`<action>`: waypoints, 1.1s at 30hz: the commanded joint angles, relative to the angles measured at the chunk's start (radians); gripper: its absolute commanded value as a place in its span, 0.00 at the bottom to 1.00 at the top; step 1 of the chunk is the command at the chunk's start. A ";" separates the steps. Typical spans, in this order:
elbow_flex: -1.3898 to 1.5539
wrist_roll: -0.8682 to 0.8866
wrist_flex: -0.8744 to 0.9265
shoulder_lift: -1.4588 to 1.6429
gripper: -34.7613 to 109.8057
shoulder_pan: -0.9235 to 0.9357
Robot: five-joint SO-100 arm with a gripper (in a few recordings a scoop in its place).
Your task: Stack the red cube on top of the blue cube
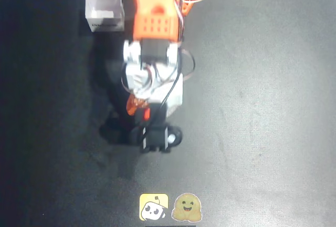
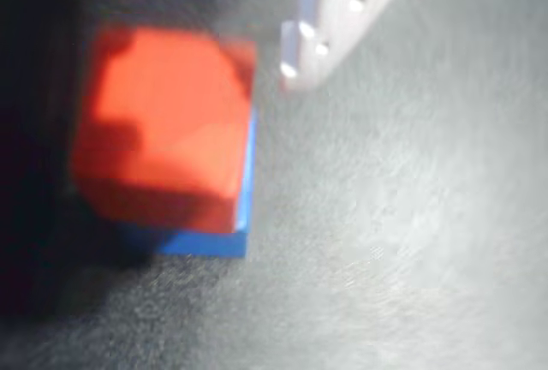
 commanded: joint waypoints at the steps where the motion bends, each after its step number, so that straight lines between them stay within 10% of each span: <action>1: -0.037 -0.037 0.038 0.123 0.40 -0.008; 6: 0.005 -0.044 0.117 0.242 0.24 -0.005; 33: 1.243 -0.057 -0.164 1.543 0.24 -0.003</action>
